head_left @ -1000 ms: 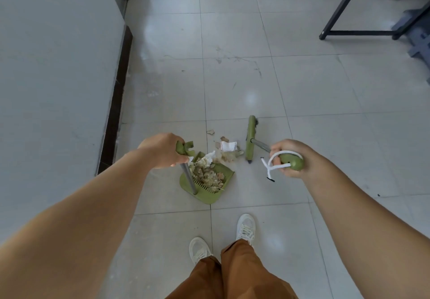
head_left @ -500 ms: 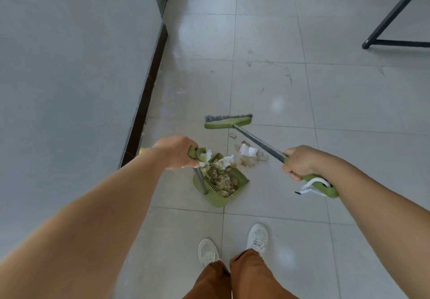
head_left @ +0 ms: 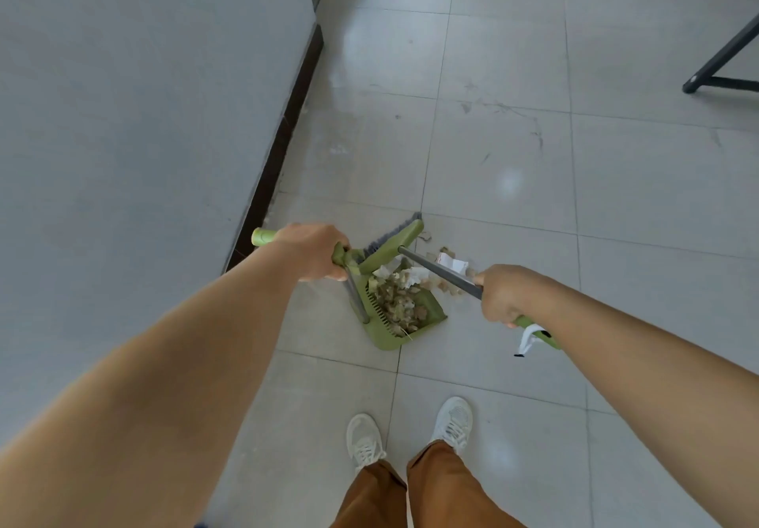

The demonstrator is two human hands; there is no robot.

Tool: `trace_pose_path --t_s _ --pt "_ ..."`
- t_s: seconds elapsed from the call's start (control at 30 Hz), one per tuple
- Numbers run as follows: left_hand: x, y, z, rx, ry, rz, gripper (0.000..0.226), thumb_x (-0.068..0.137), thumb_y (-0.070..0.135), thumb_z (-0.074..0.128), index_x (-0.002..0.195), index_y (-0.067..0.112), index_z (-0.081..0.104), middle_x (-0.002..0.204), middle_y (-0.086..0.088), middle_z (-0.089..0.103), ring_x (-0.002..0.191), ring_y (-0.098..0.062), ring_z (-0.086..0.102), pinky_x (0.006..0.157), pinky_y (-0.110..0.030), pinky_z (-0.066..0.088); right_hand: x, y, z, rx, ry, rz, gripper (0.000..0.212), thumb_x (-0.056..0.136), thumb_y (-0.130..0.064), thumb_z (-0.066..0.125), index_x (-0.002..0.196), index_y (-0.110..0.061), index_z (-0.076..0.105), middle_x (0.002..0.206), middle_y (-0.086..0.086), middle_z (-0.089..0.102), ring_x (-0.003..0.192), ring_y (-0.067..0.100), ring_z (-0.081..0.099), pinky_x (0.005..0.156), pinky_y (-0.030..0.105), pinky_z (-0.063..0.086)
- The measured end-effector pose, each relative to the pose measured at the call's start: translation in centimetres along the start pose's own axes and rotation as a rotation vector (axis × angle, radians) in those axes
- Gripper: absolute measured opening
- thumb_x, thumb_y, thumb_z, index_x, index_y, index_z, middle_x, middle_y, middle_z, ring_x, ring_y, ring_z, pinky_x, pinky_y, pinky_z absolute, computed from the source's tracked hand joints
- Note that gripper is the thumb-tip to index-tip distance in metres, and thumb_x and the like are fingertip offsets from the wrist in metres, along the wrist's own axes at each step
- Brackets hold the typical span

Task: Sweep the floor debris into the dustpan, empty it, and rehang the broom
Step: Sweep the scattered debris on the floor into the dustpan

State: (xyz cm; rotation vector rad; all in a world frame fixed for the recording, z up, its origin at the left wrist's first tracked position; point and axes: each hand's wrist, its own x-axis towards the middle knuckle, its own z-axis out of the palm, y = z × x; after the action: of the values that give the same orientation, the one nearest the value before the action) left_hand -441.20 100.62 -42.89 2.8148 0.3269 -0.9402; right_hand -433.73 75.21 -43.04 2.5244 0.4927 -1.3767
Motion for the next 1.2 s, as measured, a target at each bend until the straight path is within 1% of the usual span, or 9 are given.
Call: trace_pose_path --t_s 0.07,0.2,0.37,0.47,0.57,0.73,0.97,1.07,1.2 --pt "0.1 0.3 -0.1 -0.012 -0.002 -0.002 0.04 0.083 0.047 0.073 0.118 0.03 0.064 0.101 0.003 0.065 0.1 -0.024 0.06 0.077 -0.031 0.042 0.2 0.3 -0.1 -0.105 -0.011 0.046 0.046 0.088 -0.006 0.057 0.133 -0.01 0.052 0.09 0.003 0.055 0.074 0.018 0.054 0.047 0.022 0.035" --pt "0.3 1.1 -0.2 -0.022 0.007 -0.012 0.039 0.084 0.046 0.073 0.118 0.029 0.064 0.105 0.002 0.066 0.1 -0.024 0.061 0.074 -0.03 0.04 0.4 1.7 -0.3 -0.089 0.015 0.11 0.042 0.081 -0.005 0.057 0.123 -0.01 0.057 0.077 0.004 0.063 0.062 0.02 0.057 0.048 0.021 0.038" --pt "1.0 2.1 0.1 -0.142 0.024 -0.068 0.036 0.081 0.047 0.075 0.111 0.028 0.066 0.095 0.002 0.065 0.09 -0.024 0.061 0.08 -0.035 0.048 -0.6 3.5 -0.4 -0.152 -0.014 0.144 0.04 0.083 -0.004 0.059 0.123 -0.009 0.057 0.104 0.005 0.07 0.078 0.022 0.061 0.047 0.023 0.037" --pt "1.2 3.1 0.2 -0.183 0.038 -0.09 0.035 0.082 0.046 0.075 0.109 0.027 0.066 0.095 0.002 0.064 0.091 -0.023 0.06 0.082 -0.036 0.049 -1.3 4.4 0.3 -0.091 -0.023 0.157 0.038 0.082 -0.004 0.056 0.12 -0.009 0.058 0.092 0.005 0.068 0.067 0.02 0.06 0.046 0.022 0.037" --pt "1.2 4.1 0.3 -0.21 0.049 -0.105 0.035 0.083 0.044 0.074 0.11 0.024 0.066 0.097 0.0 0.064 0.091 -0.024 0.059 0.081 -0.036 0.049 -1.9 5.2 1.2 0.013 -0.023 0.183 0.037 0.083 -0.005 0.053 0.119 -0.01 0.057 0.092 0.007 0.07 0.055 0.015 0.058 0.046 0.021 0.039" --pt "0.9 5.4 0.4 -0.207 0.058 -0.099 0.033 0.084 0.044 0.073 0.108 0.022 0.066 0.095 -0.001 0.063 0.088 -0.024 0.057 0.074 -0.033 0.044 -3.2 5.7 2.3 0.012 -0.052 0.191 0.04 0.082 -0.005 0.057 0.121 -0.01 0.056 0.073 0.0 0.057 0.053 0.012 0.051 0.046 0.023 0.037" --pt "0.2 5.3 0.7 -0.195 0.063 -0.087 0.032 0.084 0.043 0.073 0.108 0.022 0.066 0.095 -0.001 0.064 0.087 -0.024 0.058 0.071 -0.033 0.044 -4.8 6.4 2.0 0.164 0.025 0.185 0.027 0.082 -0.004 0.049 0.106 -0.013 0.056 0.069 0.003 0.06 0.049 0.013 0.053 0.043 0.018 0.034" --pt "0.1 5.1 1.0 -0.189 0.062 -0.083 0.035 0.084 0.044 0.073 0.112 0.023 0.066 0.097 0.0 0.064 0.089 -0.024 0.058 0.076 -0.034 0.047 -5.1 5.6 0.9 0.178 0.073 0.176 0.027 0.082 -0.004 0.047 0.106 -0.013 0.056 0.068 0.004 0.064 0.057 0.019 0.06 0.046 0.018 0.037" --pt "0.2 5.1 1.3 -0.171 0.054 -0.078 0.037 0.084 0.045 0.072 0.115 0.026 0.064 0.099 0.001 0.063 0.091 -0.024 0.058 0.08 -0.034 0.047 -3.7 3.2 -0.9 0.071 0.111 0.147 0.032 0.081 -0.001 0.056 0.112 -0.008 0.062 0.093 0.007 0.072 0.074 0.022 0.065 0.05 0.021 0.038"
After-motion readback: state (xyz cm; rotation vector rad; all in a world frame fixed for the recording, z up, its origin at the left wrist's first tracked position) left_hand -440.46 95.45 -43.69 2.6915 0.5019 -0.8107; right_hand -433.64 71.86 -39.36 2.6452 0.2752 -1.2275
